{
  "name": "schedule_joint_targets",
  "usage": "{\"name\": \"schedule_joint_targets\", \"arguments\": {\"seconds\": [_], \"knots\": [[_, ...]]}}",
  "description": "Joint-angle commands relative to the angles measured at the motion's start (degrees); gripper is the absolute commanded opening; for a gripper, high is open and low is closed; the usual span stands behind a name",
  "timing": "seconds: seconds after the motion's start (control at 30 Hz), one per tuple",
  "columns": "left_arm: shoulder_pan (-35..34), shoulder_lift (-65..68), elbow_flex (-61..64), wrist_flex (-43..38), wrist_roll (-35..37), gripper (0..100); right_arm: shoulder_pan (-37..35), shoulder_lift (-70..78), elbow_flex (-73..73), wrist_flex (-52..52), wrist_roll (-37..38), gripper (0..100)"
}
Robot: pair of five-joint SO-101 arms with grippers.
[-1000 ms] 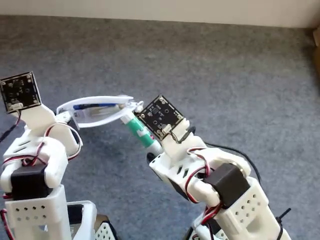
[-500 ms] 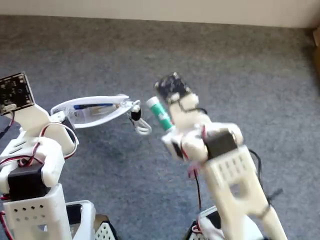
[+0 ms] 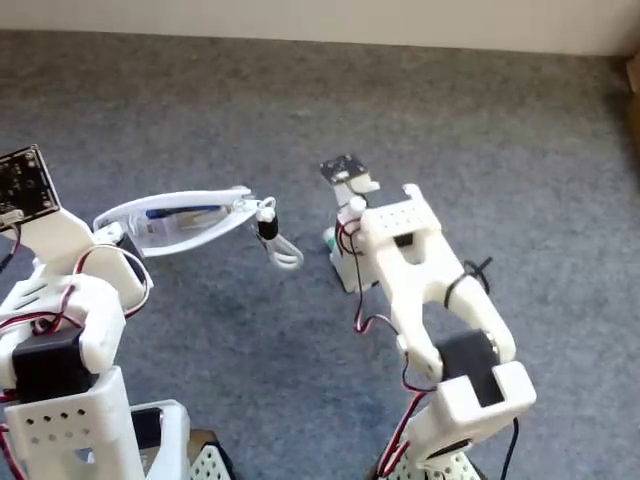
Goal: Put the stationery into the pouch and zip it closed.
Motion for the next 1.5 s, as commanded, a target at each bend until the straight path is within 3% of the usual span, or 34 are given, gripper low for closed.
{"name": "schedule_joint_targets", "arguments": {"seconds": [0.0,0.1,0.4,0.73,1.2,1.33,1.47], "knots": [[-0.9,-0.8,-0.4,-1.3,0.8,1,0.6,-0.5,-6.5,0.3,0.3,6.7],[-0.8,-0.8,-0.3,-1.3,0.7,1,0.6,-0.7,-9.0,5.0,0.3,12.1],[-0.8,-0.8,-0.3,-1.3,0.5,1,0.4,-0.2,-16.8,10.8,0.2,12.5],[-0.8,-0.8,-0.3,-1.3,0.5,1,-0.3,1.5,-14.2,-5.8,-4.7,12.4],[-0.8,-0.8,-0.2,-1.2,0.5,1,-0.5,22.1,-23.9,-8.1,-4.7,12.1],[-0.8,-0.8,-0.2,-1.2,0.5,1,-0.6,23.3,-24.7,-8.1,-4.7,0.4],[-0.8,-0.8,-0.2,-1.1,0.5,1,-0.7,21.1,-24.4,-8.0,-4.7,0.9]]}}
